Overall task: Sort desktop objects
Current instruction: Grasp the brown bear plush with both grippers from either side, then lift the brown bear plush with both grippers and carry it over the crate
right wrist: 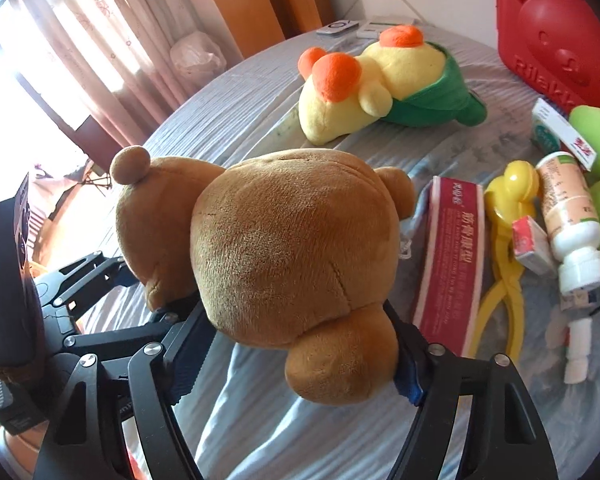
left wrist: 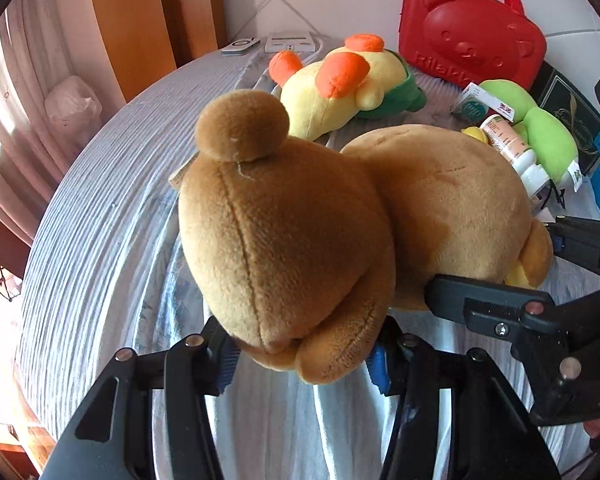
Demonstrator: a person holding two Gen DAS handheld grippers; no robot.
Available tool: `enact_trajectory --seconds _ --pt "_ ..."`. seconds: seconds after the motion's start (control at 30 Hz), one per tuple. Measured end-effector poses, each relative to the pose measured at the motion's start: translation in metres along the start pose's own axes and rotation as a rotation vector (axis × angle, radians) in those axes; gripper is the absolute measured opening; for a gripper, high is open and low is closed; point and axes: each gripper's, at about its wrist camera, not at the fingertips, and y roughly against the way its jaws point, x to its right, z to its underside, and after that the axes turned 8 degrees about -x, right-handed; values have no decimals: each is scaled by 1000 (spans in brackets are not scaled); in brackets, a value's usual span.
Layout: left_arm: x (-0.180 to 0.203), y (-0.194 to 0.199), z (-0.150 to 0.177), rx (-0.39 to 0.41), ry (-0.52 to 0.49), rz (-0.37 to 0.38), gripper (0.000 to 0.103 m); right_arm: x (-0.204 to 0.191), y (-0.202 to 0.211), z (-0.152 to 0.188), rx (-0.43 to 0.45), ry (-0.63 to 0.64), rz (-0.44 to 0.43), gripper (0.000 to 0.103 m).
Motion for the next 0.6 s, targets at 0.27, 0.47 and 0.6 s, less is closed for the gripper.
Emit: enact_trajectory --seconds 0.27,0.47,0.6 --pt "36 55 -1 125 -82 5 51 -7 65 26 142 35 79 76" --pt "66 110 -11 230 -139 70 51 -11 130 50 268 -4 140 76" --pt "95 150 -14 316 -216 87 51 -8 180 77 375 -29 190 75"
